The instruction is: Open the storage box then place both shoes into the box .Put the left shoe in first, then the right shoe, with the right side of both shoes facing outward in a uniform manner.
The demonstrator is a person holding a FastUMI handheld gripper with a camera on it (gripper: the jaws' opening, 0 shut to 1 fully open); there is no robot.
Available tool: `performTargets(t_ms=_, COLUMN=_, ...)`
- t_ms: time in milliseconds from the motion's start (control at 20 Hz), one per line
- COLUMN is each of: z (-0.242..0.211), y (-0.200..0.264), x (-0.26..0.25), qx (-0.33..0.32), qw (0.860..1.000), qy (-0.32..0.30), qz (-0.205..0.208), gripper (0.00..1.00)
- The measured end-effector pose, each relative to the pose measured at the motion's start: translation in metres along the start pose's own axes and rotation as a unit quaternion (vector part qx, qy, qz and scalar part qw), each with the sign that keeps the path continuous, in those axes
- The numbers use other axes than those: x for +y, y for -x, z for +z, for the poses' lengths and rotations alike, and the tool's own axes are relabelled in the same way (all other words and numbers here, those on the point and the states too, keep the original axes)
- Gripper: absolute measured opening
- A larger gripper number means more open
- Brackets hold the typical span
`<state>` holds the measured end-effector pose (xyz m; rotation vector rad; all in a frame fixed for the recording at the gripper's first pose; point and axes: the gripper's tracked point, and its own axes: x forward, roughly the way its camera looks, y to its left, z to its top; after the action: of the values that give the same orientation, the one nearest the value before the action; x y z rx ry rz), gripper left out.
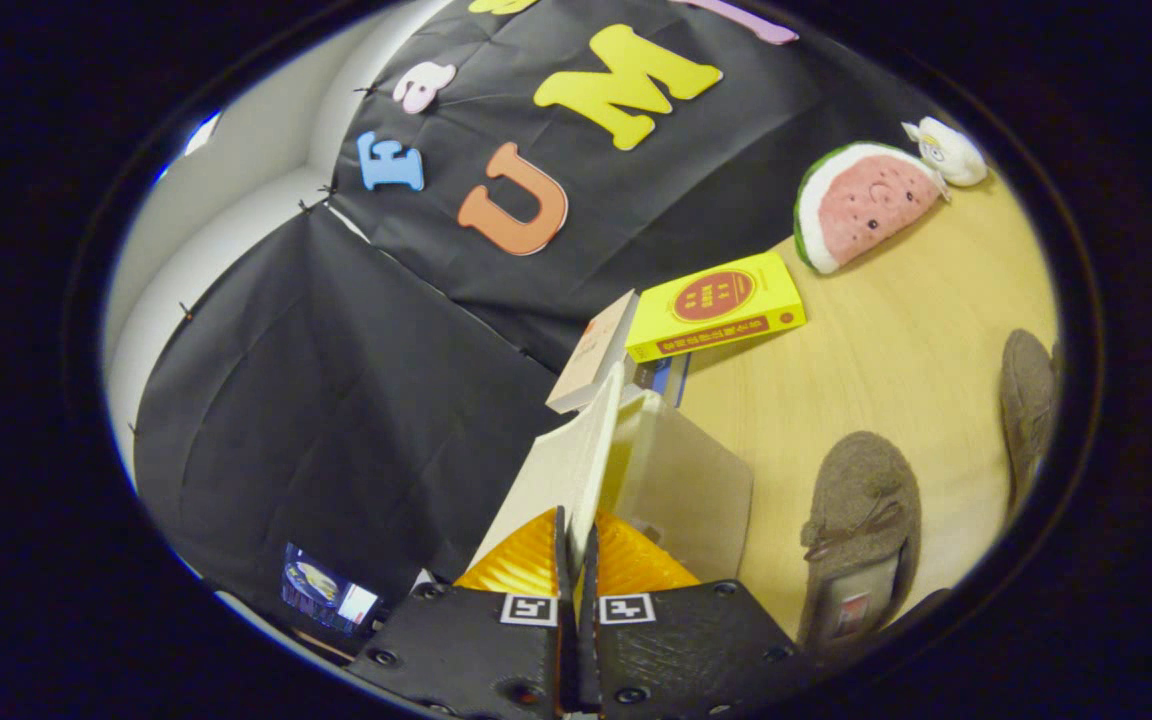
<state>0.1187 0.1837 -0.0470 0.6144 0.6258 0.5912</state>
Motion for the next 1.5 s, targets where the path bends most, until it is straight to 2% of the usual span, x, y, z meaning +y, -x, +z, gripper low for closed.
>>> performTargets(t_ms=400, z=0.024, y=-0.009, x=0.105, qx=-0.006, qw=0.999, qy=0.052, qz=-0.006, gripper=0.01)
performTargets(t_ms=750, z=0.026, y=-0.066, x=0.191, qx=0.003, qw=0.998, qy=0.063, qz=-0.009, gripper=0.02)
performTargets(t_ms=850, z=0.02, y=-0.085, x=0.214, qx=0.009, qw=0.996, qy=0.085, qz=-0.012, gripper=0.07)
performTargets(t_ms=950, z=0.013, y=-0.106, x=0.234, qx=0.01, qw=0.994, qy=0.104, qz=-0.012, gripper=0.14)
performTargets(t_ms=1250, z=-0.026, y=-0.137, x=0.281, qx=0.036, qw=0.99, qy=0.138, qz=0.025, gripper=0.78)
performTargets(t_ms=1300, z=-0.035, y=-0.135, x=0.293, qx=0.047, qw=0.986, qy=0.148, qz=0.052, gripper=0.81)
performTargets(t_ms=1350, z=-0.04, y=-0.13, x=0.295, qx=0.051, qw=0.983, qy=0.165, qz=0.06, gripper=0.84)
performTargets(t_ms=1500, z=-0.042, y=-0.111, x=0.279, qx=0.04, qw=0.973, qy=0.224, qz=0.042, gripper=0.93)
